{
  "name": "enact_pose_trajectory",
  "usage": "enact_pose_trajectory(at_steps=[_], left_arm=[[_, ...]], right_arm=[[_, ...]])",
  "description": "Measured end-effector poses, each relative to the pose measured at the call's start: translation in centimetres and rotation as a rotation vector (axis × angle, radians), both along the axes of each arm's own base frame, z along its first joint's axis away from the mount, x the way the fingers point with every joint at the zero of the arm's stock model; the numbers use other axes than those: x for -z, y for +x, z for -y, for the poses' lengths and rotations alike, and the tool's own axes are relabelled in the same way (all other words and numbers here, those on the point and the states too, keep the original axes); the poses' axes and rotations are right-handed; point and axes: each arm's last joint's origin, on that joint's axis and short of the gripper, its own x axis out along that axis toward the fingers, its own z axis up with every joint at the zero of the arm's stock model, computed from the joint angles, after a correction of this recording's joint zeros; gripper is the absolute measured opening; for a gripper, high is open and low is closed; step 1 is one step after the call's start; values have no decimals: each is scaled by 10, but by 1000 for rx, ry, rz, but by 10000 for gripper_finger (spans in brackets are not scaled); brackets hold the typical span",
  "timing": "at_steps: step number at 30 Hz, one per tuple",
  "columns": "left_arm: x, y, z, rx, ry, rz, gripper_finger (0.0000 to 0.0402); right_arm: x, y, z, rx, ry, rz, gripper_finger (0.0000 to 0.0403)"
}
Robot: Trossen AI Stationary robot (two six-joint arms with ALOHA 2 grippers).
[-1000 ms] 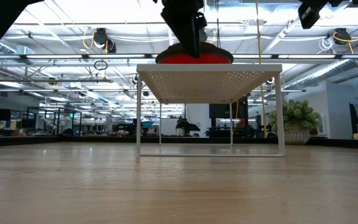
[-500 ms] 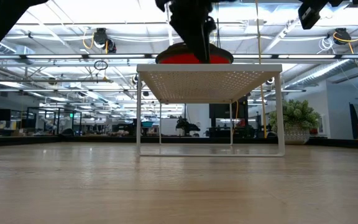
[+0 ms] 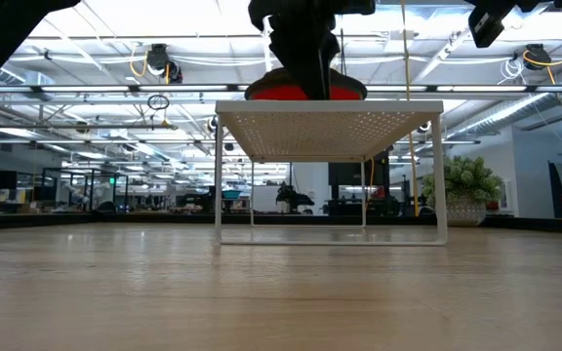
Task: Pick & Place Fruit
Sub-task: Put the yellow knife on the shelf
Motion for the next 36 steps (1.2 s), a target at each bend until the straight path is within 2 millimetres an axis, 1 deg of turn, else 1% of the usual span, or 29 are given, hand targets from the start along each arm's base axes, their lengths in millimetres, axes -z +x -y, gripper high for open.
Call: enact_pose_trajectory(at_steps=[5,10,17,33,36], left_arm=[[0,0,-4,-44,-9,4,126],[0,1,-11,-100,-19,9,124],[0,0,-11,-142,-32,6,124],[1,-3,-10,-154,-85,-32,123],[1,-3,-10,-141,-88,-35,114]], right_arm=[[1,0,0,1,-2,-9,1],[2,0,0,0,-3,-18,1],[2,0,0,1,-3,-19,1],[2,0,0,1,-4,-21,1],[2,0,0,1,-4,-21,1]])
